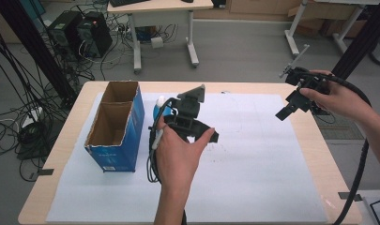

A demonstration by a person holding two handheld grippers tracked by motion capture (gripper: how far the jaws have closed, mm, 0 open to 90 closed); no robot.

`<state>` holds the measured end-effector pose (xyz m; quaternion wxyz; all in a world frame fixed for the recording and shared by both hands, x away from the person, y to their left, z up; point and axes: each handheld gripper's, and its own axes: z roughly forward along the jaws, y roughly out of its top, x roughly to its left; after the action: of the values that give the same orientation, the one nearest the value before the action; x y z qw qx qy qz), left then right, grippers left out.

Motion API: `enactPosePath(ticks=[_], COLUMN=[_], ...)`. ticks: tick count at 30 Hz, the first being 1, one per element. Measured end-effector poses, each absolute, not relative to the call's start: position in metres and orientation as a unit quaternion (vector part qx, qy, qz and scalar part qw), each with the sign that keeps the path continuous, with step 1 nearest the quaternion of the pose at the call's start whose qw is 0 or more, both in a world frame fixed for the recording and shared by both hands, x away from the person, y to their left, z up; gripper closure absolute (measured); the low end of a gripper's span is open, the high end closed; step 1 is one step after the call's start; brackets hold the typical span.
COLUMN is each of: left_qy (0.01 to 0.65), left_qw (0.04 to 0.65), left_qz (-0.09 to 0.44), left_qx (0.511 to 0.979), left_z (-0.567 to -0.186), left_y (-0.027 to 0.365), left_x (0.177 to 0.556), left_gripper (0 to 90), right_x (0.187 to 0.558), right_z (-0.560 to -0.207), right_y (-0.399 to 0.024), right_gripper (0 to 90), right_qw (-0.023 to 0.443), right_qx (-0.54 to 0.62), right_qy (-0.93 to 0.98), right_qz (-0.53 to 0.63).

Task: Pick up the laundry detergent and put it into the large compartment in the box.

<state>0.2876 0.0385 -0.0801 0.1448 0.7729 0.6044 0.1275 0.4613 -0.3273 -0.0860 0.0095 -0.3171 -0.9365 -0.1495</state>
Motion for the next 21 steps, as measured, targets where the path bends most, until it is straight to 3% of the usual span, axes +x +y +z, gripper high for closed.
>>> enactPosePath(ticks=[12, 21], left_qy=[0.611, 0.633], left_qw=[0.142, 0.141], left_qz=[0.160, 0.148], left_qx=[0.762, 0.747], left_z=[-0.034, -0.029], left_y=[0.055, 0.072], left_x=[0.318, 0.354], left_gripper=[3.8, 3.9], right_x=[0.464, 0.468], right_z=[-0.087, -0.089], right_y=[-0.331, -0.339], right_gripper=[3.4, 3.4], right_qw=[0.012, 0.016], right_qx=[-0.323, -0.329], right_qy=[-0.934, -0.931], right_qz=[-0.150, -0.156])
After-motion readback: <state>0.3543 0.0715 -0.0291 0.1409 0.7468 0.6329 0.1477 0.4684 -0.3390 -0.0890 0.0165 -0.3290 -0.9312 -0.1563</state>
